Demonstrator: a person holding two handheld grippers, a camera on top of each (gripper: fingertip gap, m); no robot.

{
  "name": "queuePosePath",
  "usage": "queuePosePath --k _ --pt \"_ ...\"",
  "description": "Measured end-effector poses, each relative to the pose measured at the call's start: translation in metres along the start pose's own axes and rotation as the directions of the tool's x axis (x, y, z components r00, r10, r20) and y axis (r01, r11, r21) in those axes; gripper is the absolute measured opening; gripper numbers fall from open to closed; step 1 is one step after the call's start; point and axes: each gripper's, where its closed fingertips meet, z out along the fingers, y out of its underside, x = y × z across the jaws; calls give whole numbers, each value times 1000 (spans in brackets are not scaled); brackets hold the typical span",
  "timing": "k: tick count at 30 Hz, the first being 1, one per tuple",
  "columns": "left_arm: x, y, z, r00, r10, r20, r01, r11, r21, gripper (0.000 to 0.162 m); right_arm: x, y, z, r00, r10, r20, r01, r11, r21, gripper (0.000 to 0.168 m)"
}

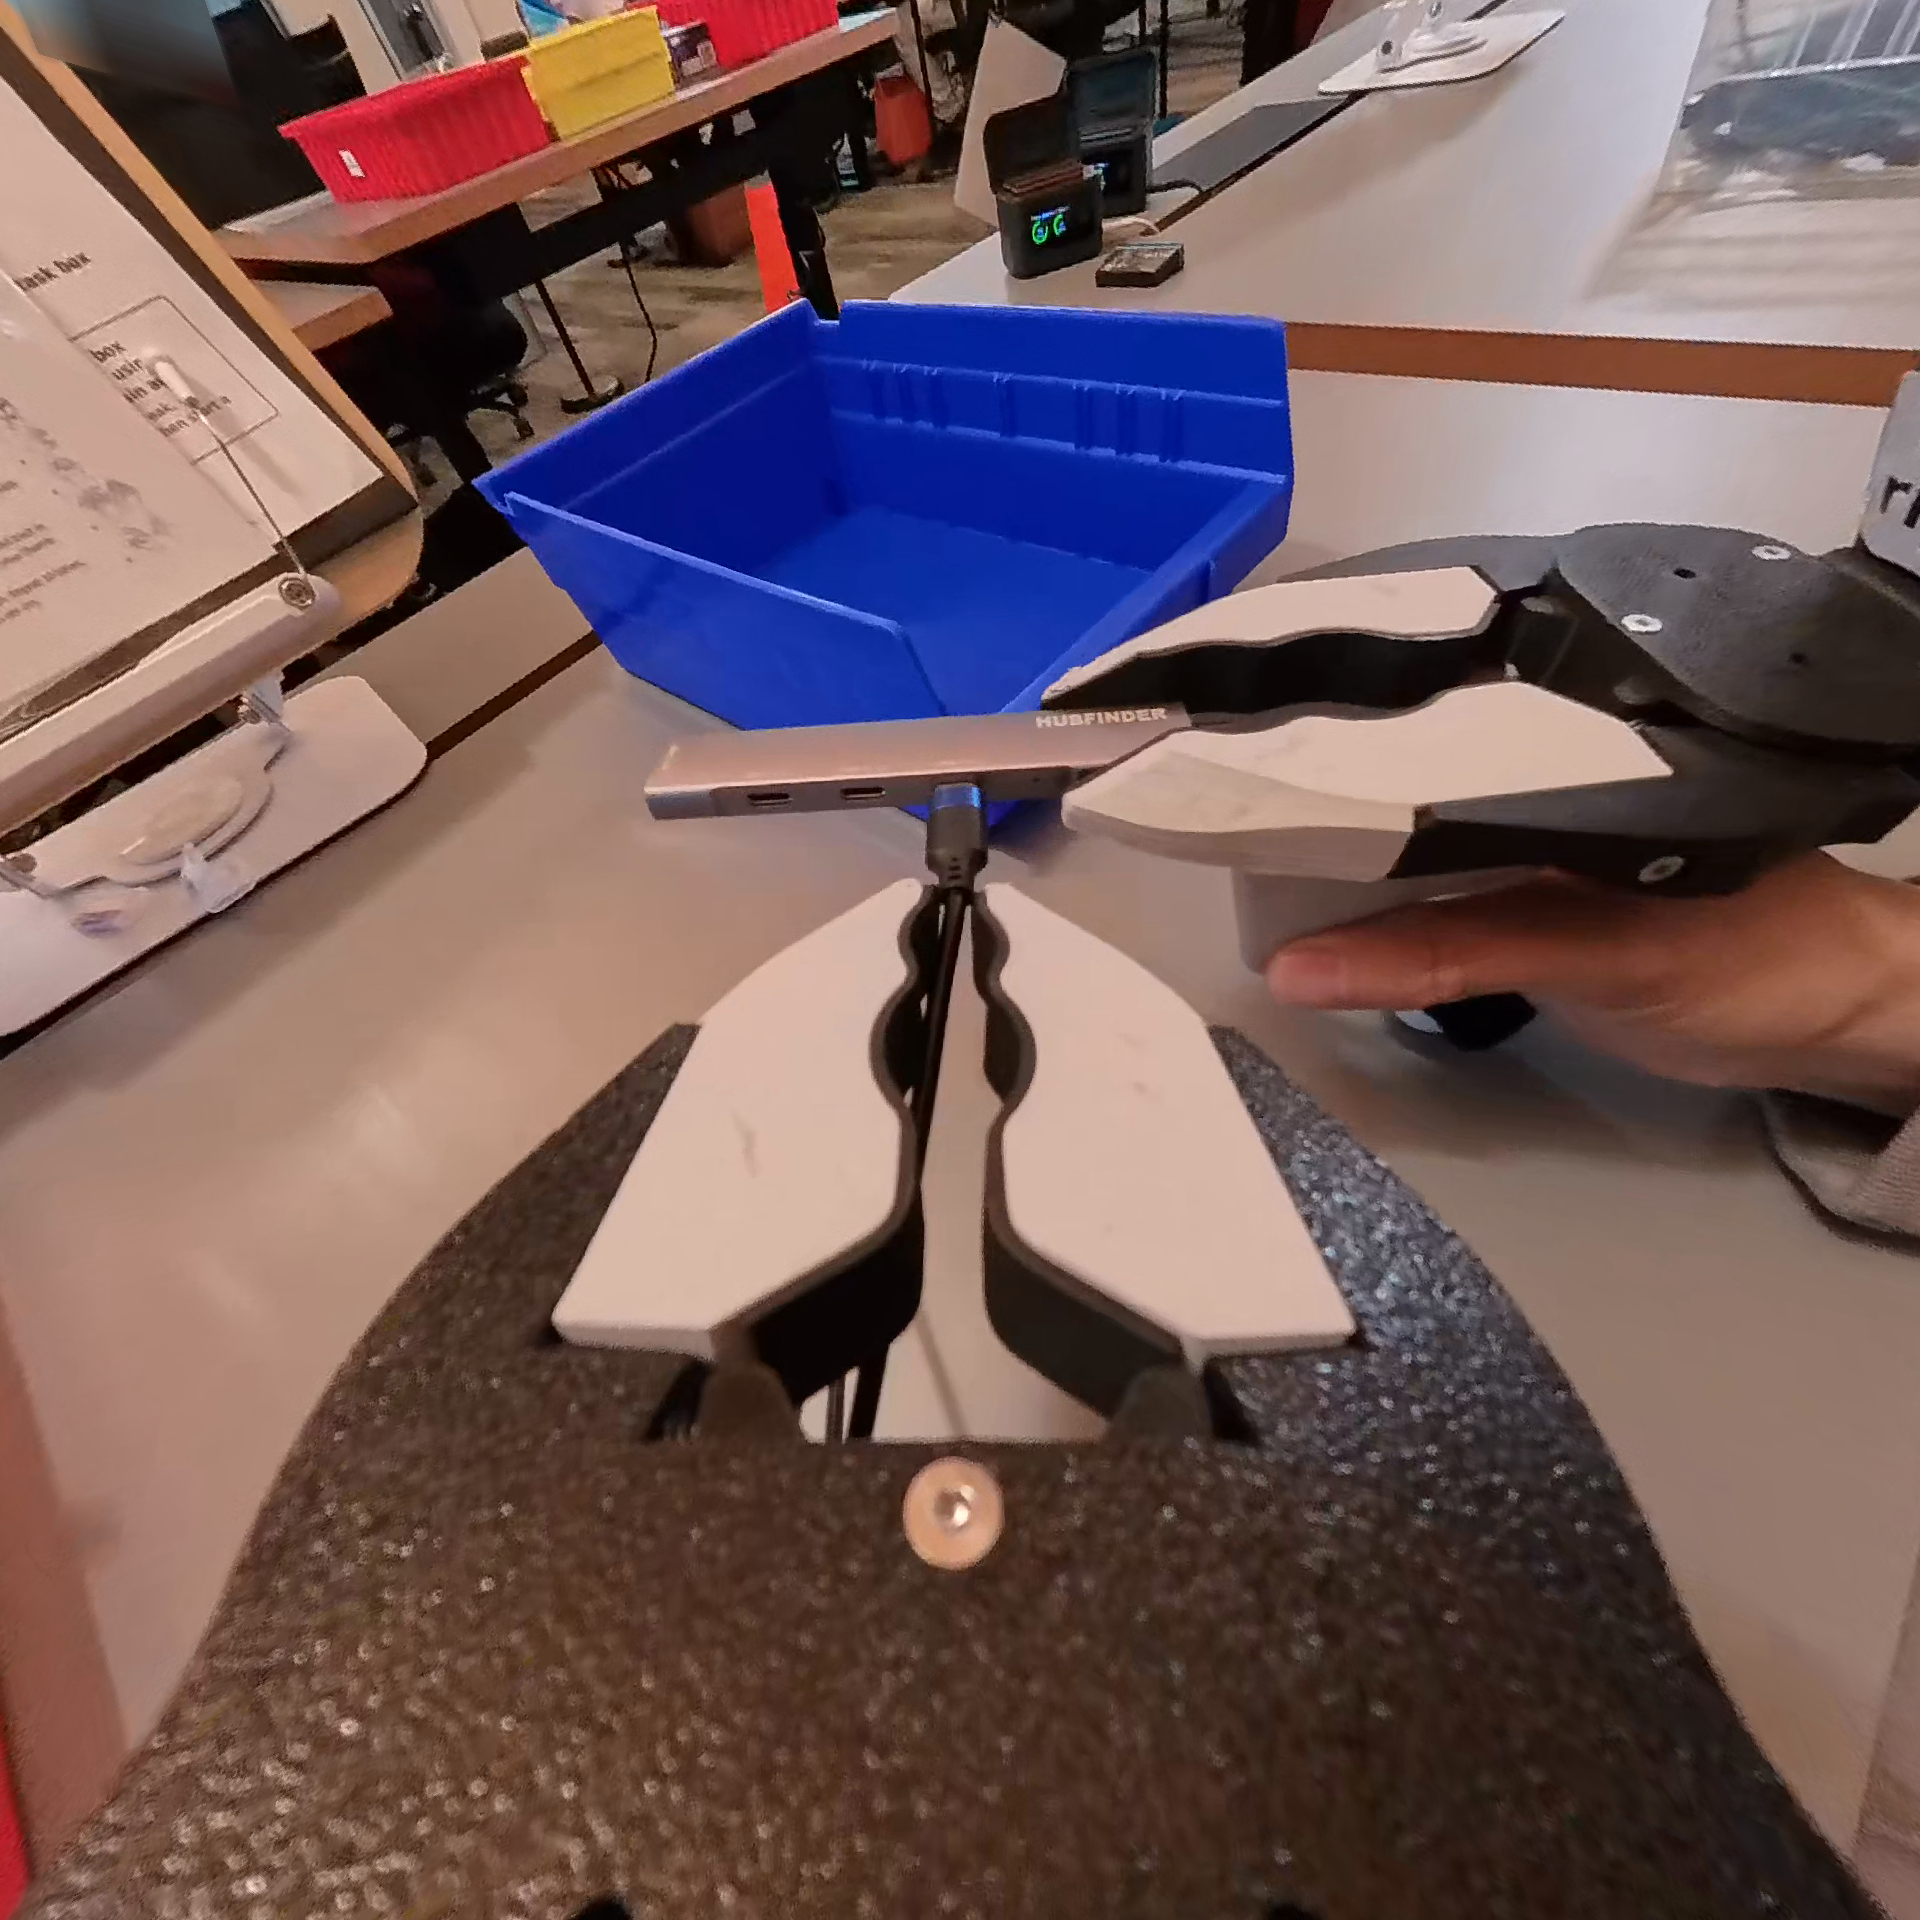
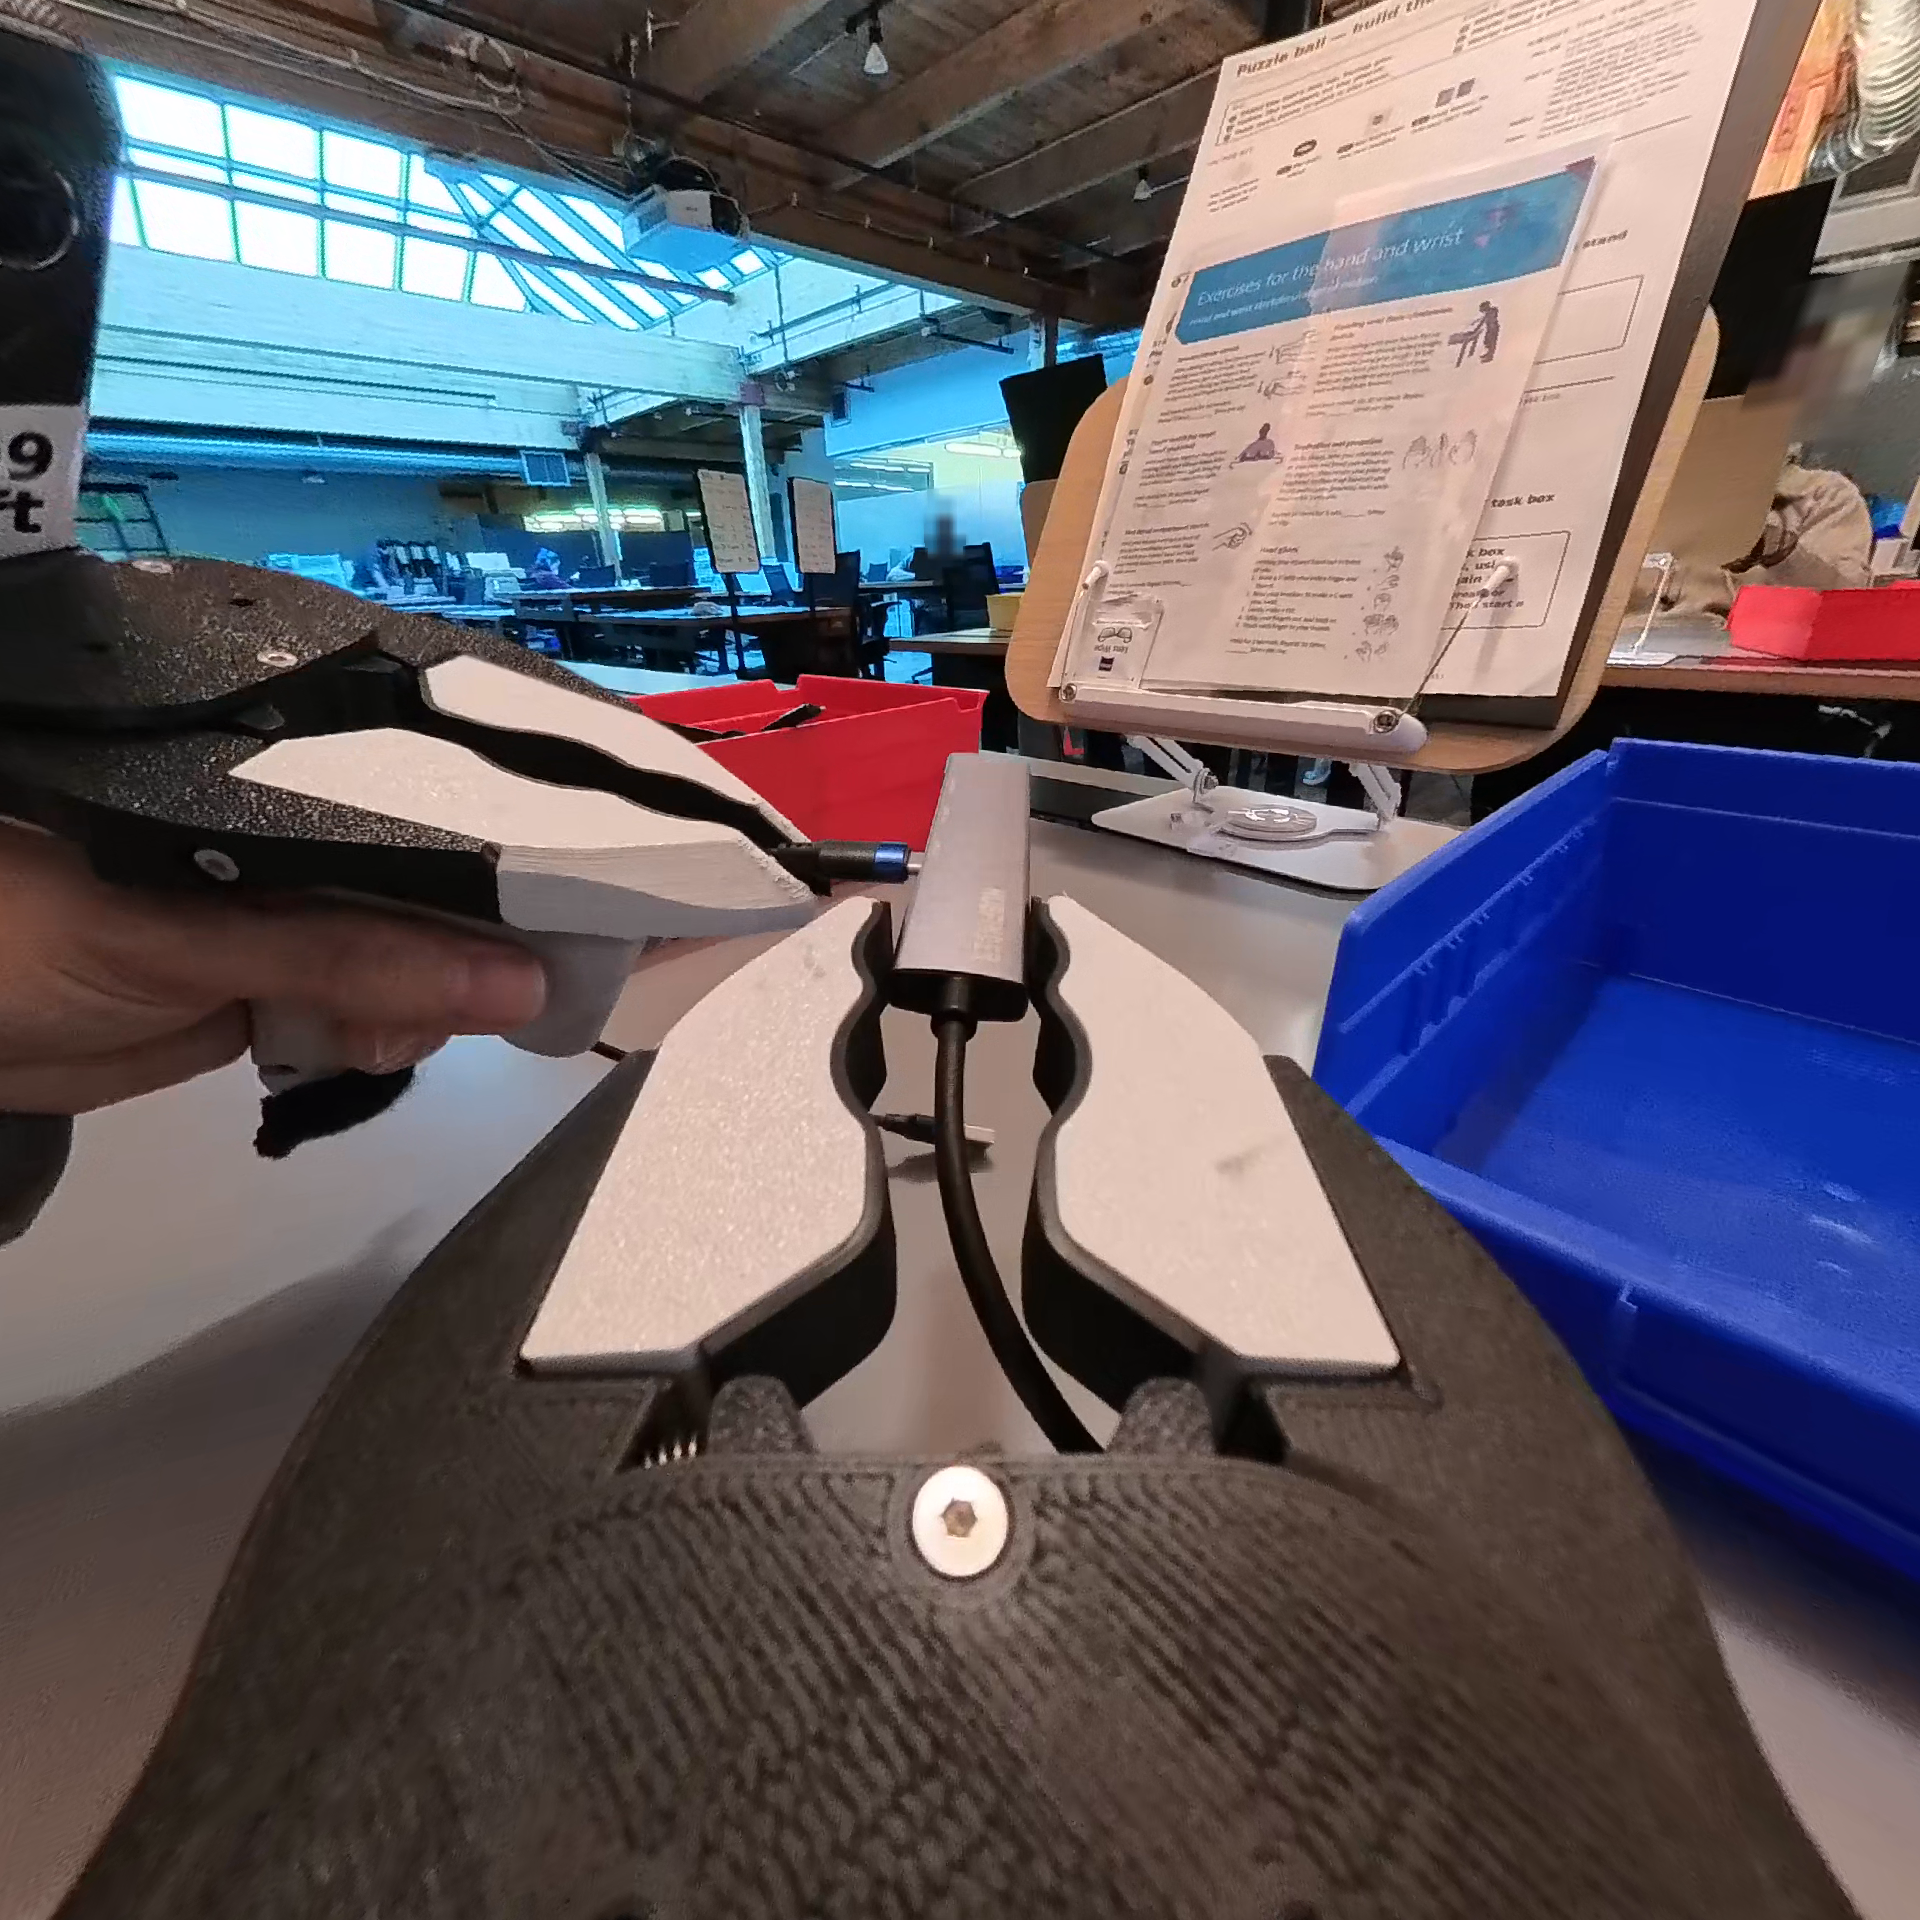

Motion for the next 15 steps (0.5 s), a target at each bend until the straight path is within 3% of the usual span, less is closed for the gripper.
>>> queuePosePath --k 15 --pt "-1 -2 0 999 -24 44 23 999 27 5 -2 0 0 998 35 43 -34 999 -6 25"
